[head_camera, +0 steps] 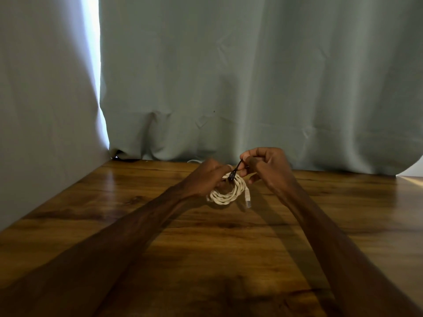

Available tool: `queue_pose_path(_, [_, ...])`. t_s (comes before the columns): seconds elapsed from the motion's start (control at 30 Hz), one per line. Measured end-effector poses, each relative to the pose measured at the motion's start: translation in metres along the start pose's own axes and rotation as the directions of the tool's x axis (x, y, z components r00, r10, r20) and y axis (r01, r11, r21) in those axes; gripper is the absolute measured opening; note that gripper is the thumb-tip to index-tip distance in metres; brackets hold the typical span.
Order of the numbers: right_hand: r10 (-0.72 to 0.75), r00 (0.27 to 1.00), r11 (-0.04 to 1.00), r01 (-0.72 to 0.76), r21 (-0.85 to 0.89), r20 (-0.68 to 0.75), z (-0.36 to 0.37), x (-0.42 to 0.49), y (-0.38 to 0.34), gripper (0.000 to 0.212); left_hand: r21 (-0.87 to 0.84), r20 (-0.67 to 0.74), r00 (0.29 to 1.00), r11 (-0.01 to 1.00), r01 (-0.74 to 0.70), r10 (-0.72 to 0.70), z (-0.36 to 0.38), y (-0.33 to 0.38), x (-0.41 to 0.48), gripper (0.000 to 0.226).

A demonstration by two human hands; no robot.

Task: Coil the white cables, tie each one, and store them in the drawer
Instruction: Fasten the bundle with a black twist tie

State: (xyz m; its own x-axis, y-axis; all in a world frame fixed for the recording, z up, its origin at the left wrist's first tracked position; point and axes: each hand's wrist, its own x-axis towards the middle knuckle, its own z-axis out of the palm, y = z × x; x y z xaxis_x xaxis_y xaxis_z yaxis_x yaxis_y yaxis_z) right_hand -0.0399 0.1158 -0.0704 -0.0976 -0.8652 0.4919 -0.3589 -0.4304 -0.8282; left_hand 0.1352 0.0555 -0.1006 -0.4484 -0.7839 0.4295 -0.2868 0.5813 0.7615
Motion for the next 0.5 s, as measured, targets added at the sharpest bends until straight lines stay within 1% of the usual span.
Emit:
queue_pose_path(0.13, [-0.008,0.999,0.997,0.011,-0.073,0.036,0.004,-0.001,0.000,0.014,0.027,-0.012,0.999,0.999,0.040,-0.039,0.003,-0.001,-0.002,0.042])
queue_pose_path(0.2, [-0.005,0.999,0.994,0.009,-0.113,0.038,0.005,-0.001,0.001,0.014,0.069,-0.023,0.999,0.997,0.028,-0.026,0.005,-0.002,-0.003,0.043])
queue_pose_path(0.3, [0.014,1.000,0.993,-0.011,-0.120,0.019,0.004,0.001,0.000,0.014,0.126,-0.075,0.997,0.992,-0.003,0.013,0.010,-0.002,-0.004,0.046])
queue_pose_path(0.37, [0.061,0.998,0.993,-0.059,-0.103,0.012,0.003,0.003,0.000,0.014,0.174,-0.086,0.995,0.984,-0.029,0.044,0.015,0.001,-0.006,0.046])
queue_pose_path(0.43, [0.102,0.995,0.994,-0.101,-0.044,0.018,0.001,0.004,0.000,0.013,0.266,-0.102,0.991,0.962,-0.057,0.087,0.021,0.002,-0.006,0.046])
queue_pose_path(0.5, [0.092,0.995,0.996,-0.092,-0.011,0.032,0.000,0.004,0.000,0.011,0.294,-0.138,0.987,0.955,-0.043,0.087,0.025,0.000,-0.003,0.047])
